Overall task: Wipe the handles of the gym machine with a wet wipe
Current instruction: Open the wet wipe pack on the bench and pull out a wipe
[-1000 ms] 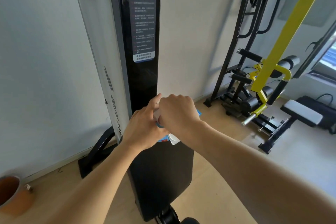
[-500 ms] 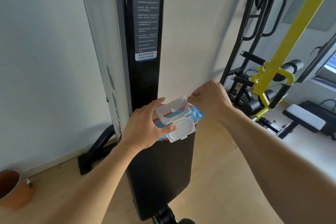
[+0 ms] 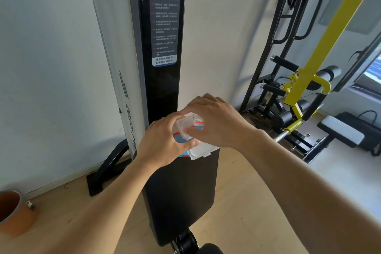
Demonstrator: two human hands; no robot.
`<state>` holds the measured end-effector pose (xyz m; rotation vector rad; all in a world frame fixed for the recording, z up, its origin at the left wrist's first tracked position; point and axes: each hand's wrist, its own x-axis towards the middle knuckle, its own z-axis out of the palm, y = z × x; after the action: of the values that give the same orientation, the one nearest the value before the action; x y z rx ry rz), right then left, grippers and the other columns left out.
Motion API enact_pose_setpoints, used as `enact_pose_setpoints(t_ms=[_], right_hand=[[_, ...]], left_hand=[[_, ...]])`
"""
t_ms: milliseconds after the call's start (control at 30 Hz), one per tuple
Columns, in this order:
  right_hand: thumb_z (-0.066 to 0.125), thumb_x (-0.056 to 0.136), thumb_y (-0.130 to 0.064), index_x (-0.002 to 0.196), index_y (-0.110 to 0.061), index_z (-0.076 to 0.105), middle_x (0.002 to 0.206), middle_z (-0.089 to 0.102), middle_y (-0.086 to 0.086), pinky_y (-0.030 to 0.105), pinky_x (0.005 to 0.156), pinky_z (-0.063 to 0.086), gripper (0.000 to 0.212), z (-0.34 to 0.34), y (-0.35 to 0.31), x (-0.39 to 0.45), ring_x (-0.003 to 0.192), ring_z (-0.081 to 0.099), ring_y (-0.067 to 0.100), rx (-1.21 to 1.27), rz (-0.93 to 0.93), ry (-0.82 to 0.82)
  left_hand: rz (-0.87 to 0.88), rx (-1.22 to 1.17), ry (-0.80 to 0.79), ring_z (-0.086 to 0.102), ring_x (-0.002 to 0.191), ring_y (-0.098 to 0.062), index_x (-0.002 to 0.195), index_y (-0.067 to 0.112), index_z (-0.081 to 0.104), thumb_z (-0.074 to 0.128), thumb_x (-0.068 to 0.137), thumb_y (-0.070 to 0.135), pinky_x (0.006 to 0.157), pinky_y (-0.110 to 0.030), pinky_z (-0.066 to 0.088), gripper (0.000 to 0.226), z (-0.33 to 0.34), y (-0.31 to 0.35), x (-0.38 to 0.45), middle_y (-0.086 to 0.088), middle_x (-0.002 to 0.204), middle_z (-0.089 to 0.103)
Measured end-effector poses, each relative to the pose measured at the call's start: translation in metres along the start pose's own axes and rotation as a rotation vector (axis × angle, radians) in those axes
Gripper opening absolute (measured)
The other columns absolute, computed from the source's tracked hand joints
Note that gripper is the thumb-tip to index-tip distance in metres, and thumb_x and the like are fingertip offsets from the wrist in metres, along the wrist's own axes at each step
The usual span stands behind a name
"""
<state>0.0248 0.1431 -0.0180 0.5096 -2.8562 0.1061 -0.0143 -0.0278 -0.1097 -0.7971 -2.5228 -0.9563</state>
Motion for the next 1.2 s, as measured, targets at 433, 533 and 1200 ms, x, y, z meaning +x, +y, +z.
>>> enact_pose_setpoints(t_ms=[433,533,1200], right_hand=[[0.059,0.096,-0.006,0.097,-0.023,0.079,0.100,0.074,-0.008,0.016,0.078,0.052,0.027,0.012,0.032,0.001,0.088,0.066,0.009,0.285,0.419,0.137],[0.065,0.091,-0.007,0.093,-0.025,0.080,0.093,0.076,-0.010,0.009,0.072,0.052,0.024,0.023,0.031,-0.002,0.082,0.068,0.005,0.548,0.595,0.231],[0.069,0.092,-0.007,0.093,-0.021,0.079,0.098,0.075,-0.002,0.006,0.066,0.050,0.018,0.027,0.031,-0.005,0.083,0.068,0.009,0.726,0.635,0.274]], left_hand=[[0.059,-0.044,-0.062,0.062,0.108,-0.009,0.129,0.041,0.050,0.057,0.074,0.076,0.094,-0.039,0.056,0.065,0.001,-0.004,0.003,0.014,0.126,0.062],[0.036,-0.064,-0.028,0.060,0.108,-0.009,0.125,0.040,0.054,0.055,0.077,0.079,0.095,-0.040,0.055,0.061,-0.001,-0.002,0.008,0.014,0.124,0.062],[-0.183,0.010,-0.274,0.060,0.098,-0.009,0.093,0.024,0.067,0.069,0.087,0.043,0.078,-0.022,0.044,0.020,-0.006,0.034,0.052,0.005,0.123,0.064]])
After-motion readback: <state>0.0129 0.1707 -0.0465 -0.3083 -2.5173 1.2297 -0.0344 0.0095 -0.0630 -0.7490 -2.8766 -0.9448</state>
